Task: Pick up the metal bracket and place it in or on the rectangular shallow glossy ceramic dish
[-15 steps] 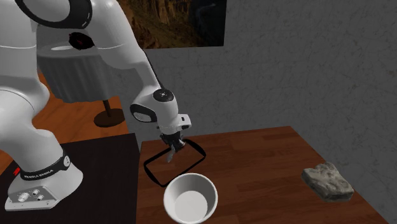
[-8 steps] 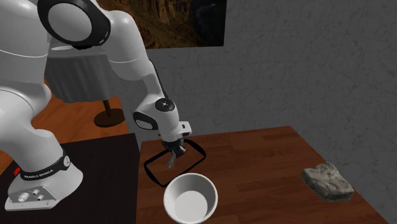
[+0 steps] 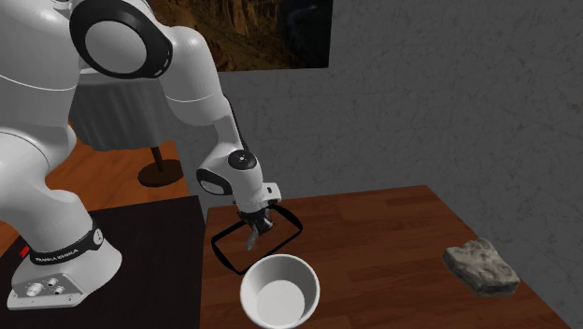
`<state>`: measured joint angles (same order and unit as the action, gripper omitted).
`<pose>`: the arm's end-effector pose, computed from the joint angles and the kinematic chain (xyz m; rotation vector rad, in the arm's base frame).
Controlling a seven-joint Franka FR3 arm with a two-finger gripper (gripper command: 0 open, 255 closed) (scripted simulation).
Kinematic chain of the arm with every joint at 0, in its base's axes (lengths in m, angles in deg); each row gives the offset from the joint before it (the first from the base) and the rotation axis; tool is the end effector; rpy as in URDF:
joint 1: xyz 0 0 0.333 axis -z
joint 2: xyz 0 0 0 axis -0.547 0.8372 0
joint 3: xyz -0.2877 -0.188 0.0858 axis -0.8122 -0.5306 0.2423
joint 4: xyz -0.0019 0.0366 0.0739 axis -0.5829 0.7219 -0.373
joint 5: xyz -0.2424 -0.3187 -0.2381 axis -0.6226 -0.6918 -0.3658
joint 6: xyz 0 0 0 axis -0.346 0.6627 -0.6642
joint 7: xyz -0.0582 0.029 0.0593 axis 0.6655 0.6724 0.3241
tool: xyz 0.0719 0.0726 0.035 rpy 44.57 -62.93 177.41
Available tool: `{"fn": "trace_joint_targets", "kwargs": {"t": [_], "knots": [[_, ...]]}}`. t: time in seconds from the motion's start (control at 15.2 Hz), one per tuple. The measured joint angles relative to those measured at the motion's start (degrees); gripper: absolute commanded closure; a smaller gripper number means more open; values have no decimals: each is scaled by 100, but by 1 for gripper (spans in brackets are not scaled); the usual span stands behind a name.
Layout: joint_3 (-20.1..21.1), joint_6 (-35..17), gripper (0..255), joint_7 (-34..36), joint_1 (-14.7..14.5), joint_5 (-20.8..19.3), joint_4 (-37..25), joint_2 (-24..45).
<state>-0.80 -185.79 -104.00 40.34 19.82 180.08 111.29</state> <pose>0.4537 0.0914 0.0295 -2.7210 -1.1982 -0.2315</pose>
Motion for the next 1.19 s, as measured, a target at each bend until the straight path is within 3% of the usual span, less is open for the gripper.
{"fn": "trace_joint_targets", "kwargs": {"t": [0.07, 0.46, 0.79, 1.19], "knots": [[1, -1, 0, 0, 1, 0, 0, 1], [2, -3, 0, -1, 2, 0, 0, 2], [-244, 601, 0, 196, -162, -34, 428, -976], [-269, 663, 0, 222, -179, -46, 469, -1068]]}}
